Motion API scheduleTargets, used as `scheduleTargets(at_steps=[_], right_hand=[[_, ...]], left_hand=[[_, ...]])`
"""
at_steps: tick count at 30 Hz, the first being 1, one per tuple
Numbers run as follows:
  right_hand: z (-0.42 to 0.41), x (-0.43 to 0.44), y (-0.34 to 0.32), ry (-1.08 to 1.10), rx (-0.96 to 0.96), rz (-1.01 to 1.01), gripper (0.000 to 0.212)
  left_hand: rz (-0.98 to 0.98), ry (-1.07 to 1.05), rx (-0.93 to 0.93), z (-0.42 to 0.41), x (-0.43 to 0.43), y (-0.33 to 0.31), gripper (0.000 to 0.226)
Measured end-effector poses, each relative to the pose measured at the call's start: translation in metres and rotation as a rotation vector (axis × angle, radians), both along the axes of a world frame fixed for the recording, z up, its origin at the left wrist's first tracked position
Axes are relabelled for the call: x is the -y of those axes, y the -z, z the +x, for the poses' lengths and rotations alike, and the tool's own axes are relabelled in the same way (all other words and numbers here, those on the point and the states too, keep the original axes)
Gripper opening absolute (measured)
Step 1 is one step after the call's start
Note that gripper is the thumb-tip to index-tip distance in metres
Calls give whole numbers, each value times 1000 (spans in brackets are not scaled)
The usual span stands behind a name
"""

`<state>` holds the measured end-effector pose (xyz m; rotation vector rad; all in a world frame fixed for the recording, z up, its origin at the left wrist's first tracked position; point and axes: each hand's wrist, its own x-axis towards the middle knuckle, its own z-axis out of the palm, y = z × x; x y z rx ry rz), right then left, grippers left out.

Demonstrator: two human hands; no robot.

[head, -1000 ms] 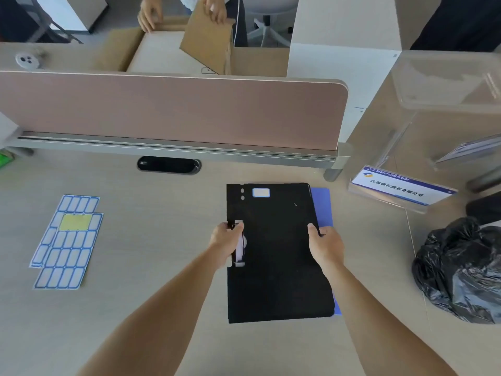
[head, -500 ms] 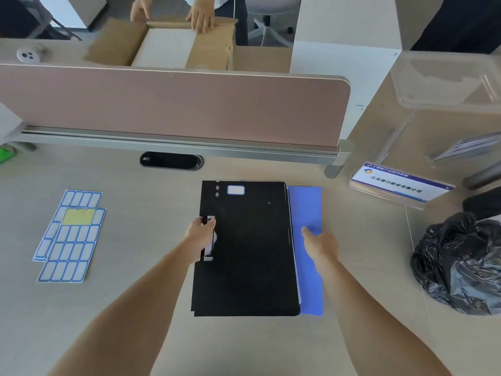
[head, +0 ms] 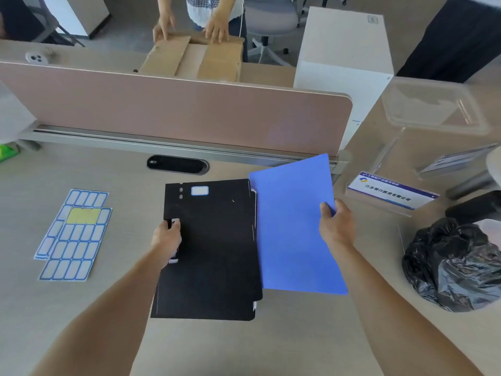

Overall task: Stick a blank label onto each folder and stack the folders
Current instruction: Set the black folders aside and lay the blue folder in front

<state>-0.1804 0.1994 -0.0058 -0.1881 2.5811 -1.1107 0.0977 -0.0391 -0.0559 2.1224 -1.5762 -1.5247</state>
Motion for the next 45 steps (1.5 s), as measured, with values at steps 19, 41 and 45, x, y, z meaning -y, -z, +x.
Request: scheduleTargets(at_steps=[19, 41, 45], right_hand=[[102, 6, -32, 135, 251, -231, 24], [198, 86, 15, -86, 637, -198, 28], [234, 111, 27, -142, 712, -138, 30]], left_hand=[[285, 216, -226, 20, -14, 6, 72], [295, 94, -418, 112, 15, -31, 44], [187, 43, -404, 159, 31, -11, 28]])
